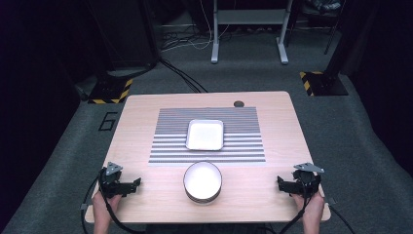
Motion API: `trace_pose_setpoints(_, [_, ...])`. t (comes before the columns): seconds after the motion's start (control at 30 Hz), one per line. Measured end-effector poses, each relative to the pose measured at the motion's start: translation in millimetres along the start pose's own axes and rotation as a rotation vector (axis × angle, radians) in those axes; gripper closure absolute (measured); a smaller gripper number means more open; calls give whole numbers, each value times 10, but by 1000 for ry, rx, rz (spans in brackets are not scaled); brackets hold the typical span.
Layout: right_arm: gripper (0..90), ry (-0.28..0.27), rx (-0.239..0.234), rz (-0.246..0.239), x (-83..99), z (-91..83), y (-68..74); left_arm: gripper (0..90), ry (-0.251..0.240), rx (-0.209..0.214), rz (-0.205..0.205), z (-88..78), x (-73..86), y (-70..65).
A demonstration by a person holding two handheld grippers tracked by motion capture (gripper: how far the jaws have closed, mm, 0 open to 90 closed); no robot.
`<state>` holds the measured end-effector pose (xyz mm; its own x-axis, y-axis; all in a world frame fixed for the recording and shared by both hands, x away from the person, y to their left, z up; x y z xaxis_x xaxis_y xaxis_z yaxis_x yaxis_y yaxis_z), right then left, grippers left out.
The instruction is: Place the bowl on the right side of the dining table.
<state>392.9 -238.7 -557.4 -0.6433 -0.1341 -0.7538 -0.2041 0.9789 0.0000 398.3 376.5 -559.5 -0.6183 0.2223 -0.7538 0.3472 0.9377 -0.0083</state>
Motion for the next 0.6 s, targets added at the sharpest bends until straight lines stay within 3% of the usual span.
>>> trace_pose_setpoints(0.47, [10,-3,-2,-2,2,0,7,12,2,-3,-5,-2,0,-1])
trace_pose_setpoints(0.6, [0,0,12,2,4,-3,6,11,-6,-41,-39,10,-9,29])
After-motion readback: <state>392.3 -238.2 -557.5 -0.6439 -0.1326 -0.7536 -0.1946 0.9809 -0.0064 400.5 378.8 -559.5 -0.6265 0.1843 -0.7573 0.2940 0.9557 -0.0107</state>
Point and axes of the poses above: each handheld gripper's, and its own axes: z roughly forward along the jaws, x roughly out of its underside, y roughly to its left, the point moved 4 cm from there along z, roughly forward along the jaws, and after that the axes turned 3 degrees about -y, right-handed, at the moved point
